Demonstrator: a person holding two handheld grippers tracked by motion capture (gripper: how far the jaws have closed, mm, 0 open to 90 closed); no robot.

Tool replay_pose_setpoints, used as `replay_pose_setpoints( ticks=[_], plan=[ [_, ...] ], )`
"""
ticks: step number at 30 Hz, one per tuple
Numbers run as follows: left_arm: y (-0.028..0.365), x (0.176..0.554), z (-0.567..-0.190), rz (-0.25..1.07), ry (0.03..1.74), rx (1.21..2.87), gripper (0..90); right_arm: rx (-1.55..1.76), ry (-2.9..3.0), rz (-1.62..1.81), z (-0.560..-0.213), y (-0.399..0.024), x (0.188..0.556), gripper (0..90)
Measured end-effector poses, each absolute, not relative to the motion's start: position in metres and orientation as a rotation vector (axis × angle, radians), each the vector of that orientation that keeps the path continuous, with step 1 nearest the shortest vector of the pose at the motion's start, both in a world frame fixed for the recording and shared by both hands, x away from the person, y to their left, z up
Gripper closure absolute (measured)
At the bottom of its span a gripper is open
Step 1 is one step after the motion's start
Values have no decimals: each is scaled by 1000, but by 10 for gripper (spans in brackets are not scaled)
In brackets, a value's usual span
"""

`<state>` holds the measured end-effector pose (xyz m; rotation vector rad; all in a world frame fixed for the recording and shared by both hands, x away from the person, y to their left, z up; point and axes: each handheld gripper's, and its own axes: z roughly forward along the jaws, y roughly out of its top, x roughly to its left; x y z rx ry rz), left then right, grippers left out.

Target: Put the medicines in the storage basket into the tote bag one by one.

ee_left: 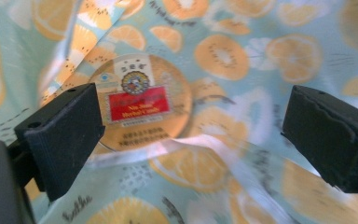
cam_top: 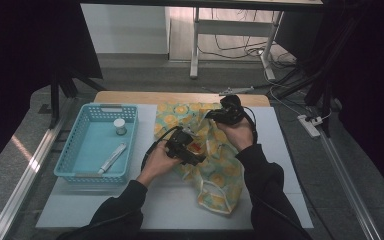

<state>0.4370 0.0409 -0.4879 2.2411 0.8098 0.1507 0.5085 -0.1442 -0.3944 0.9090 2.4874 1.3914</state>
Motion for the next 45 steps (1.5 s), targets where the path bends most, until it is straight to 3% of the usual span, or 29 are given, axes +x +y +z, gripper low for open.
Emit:
replay_pose_setpoints(
  ticks=[13,45],
  plan=[
    [63,406,-465,77,772,2207,38,885,2496,1405,-392,-142,504,900],
    [141,382,-440,168,848,2125,25,888,2496,1404,-393,-145,502,900]
  ],
)
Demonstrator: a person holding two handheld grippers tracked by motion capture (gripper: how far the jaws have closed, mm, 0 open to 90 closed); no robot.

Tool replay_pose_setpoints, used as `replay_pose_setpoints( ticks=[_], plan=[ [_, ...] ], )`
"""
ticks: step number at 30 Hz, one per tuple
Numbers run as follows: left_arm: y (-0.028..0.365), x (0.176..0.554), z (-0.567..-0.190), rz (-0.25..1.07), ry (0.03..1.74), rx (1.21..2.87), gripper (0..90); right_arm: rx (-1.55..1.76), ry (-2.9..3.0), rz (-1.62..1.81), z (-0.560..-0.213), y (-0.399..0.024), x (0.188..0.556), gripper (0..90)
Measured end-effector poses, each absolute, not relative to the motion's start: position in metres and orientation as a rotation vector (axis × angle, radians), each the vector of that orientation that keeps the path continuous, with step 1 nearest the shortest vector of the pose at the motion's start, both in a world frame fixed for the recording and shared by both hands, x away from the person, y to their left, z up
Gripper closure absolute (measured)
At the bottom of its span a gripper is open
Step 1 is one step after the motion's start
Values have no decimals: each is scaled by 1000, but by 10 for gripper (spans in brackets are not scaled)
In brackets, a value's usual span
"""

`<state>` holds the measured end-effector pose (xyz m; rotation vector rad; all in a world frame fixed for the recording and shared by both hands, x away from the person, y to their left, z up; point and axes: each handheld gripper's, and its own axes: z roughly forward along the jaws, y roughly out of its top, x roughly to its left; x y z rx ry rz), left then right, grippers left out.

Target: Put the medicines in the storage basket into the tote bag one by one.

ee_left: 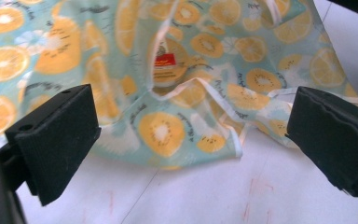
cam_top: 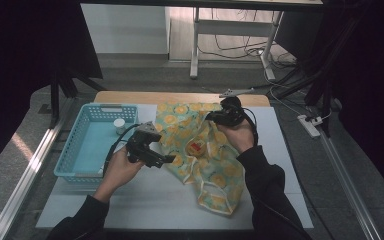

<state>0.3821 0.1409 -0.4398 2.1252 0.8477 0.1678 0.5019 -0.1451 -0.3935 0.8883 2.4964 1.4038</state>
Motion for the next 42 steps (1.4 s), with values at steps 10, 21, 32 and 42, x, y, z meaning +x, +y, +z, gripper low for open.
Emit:
replay_pose_setpoints(
  ticks=[10,21,32,42],
  plan=[
    [171,375,-436,200,911,2090,0,878,2498,1404,-393,-144,501,900],
    [203,370,-439,218,955,2037,2,880,2502,1400,-395,-143,501,900],
    [236,368,-441,274,1056,2023,0,884,2500,1399,-396,-145,501,900],
    [261,371,-454,321,1215,2019,0,887,2500,1399,-397,-145,501,900]
  ],
)
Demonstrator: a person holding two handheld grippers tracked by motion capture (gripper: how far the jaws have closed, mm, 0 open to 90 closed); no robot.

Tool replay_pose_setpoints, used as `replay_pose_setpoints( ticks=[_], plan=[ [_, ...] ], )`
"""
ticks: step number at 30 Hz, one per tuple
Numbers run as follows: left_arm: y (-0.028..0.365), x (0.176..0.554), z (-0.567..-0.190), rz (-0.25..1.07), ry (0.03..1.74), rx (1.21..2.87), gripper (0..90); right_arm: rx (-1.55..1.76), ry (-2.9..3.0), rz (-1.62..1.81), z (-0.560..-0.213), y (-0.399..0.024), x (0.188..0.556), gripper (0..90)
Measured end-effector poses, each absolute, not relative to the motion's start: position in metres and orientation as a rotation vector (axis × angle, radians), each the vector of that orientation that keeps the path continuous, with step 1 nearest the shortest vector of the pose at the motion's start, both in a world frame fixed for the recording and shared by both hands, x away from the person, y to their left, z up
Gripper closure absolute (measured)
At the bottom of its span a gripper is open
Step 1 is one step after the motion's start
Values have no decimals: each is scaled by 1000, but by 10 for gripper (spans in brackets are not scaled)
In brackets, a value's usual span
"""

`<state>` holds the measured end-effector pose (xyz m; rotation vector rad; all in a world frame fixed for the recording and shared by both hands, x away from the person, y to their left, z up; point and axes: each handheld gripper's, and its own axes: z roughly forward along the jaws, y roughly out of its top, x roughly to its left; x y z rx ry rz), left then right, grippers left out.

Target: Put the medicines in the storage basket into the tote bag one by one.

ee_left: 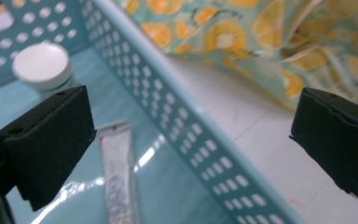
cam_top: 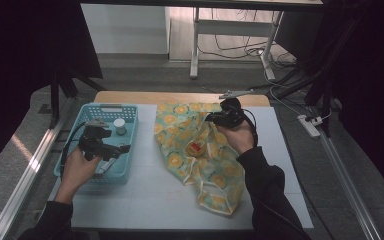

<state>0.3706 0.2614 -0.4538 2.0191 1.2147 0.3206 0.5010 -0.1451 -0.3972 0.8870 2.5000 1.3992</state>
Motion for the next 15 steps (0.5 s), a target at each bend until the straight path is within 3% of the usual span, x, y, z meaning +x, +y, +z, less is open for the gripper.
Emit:
replay_pose_setpoints(
  ticks=[10,15],
  plan=[
    [276,380,-468,386,1296,2092,0,881,2505,1398,-398,-143,501,900],
    [281,390,-477,327,1331,2132,0,881,2503,1400,-397,-143,501,900]
  ],
)
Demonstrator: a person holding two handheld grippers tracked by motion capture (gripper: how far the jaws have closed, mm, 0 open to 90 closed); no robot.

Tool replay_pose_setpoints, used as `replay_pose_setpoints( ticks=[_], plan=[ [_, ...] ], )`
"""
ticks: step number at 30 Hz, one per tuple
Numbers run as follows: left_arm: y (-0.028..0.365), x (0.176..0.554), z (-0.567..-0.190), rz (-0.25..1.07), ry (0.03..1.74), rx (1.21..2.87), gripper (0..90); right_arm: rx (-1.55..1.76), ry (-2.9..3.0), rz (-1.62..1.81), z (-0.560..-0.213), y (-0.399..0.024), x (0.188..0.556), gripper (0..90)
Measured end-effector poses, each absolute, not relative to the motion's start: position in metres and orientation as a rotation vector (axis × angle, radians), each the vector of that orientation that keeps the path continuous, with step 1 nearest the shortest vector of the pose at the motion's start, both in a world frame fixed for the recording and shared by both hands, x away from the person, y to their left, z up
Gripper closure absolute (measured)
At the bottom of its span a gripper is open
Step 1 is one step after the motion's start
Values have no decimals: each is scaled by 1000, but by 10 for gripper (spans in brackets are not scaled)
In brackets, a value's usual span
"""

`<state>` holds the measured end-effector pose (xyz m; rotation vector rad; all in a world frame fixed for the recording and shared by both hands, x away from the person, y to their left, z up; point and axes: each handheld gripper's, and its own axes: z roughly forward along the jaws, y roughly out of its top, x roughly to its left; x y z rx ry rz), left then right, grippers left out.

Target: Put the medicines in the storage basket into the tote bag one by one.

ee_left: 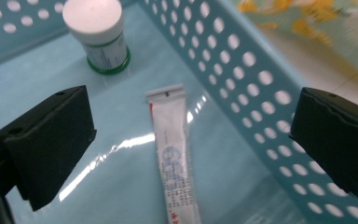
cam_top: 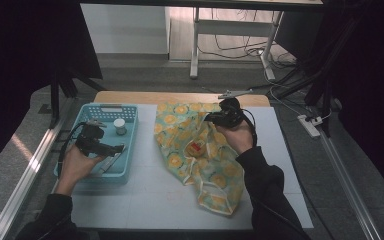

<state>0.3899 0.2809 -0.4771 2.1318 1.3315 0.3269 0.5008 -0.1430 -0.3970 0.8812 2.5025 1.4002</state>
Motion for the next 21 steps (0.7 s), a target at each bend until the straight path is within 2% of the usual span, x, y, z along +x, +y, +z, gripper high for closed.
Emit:
replay_pose_setpoints(
  ticks=[13,17,21],
  plan=[
    [279,411,-503,178,1397,2326,0,879,2504,1401,-396,-143,501,900],
    [274,413,-511,170,1431,2401,2,876,2503,1404,-396,-143,501,900],
    [269,414,-515,215,1453,2472,63,873,2503,1405,-395,-143,501,900]
  ],
)
